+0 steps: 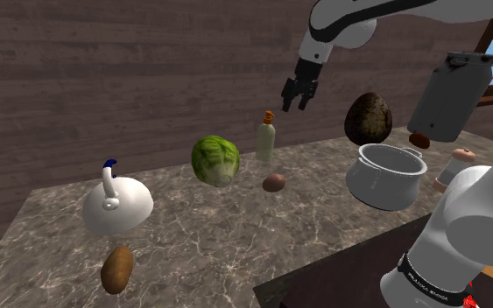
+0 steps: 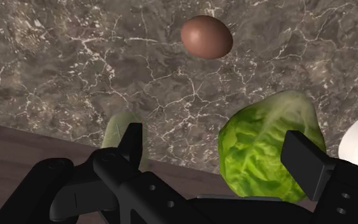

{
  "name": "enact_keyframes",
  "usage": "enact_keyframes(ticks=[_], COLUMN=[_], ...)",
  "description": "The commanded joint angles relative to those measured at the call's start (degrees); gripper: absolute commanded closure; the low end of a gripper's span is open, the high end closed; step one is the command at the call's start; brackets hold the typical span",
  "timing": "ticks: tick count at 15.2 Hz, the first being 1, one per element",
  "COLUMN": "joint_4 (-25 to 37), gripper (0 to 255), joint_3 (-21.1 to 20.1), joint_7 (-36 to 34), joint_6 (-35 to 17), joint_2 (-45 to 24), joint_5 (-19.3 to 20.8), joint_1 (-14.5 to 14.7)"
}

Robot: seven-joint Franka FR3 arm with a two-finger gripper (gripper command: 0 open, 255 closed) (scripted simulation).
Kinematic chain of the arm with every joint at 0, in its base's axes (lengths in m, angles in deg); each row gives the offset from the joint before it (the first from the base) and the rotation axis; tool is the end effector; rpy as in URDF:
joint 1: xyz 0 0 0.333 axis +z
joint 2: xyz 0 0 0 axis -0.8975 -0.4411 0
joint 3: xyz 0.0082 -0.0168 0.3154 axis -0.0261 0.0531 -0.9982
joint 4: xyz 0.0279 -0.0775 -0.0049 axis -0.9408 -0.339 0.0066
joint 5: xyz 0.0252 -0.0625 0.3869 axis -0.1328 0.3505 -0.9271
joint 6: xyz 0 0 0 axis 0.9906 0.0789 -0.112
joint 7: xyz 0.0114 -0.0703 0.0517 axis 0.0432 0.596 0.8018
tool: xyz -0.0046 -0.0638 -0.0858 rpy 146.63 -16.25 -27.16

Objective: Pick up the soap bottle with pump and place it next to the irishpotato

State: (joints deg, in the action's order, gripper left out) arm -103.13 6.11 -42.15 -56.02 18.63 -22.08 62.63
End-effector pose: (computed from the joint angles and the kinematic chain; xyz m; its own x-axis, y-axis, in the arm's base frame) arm 0.4753 -0.1172 0.5310 0.9845 -0.1169 0.1307 -0.0996 -0.9862 -0.1321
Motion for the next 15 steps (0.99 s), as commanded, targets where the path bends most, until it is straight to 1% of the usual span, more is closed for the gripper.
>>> enact_keyframes(ticks=[1, 8, 14, 15], joint_4=[2.7, 16.0, 31.3, 32.6], gripper=[0, 0, 0, 0], joint_3=[0.9, 3.1, 3.6, 3.5], joint_7=[1.7, 7.2, 10.9, 11.1], joint_6=[-1.4, -3.1, -1.6, -1.3], joint_2=[-4.2, -19.8, -33.9, -35.1], joint_5=[-0.5, -4.0, -7.4, -7.7], joint_1=[-0.1, -1.3, -4.0, -4.3])
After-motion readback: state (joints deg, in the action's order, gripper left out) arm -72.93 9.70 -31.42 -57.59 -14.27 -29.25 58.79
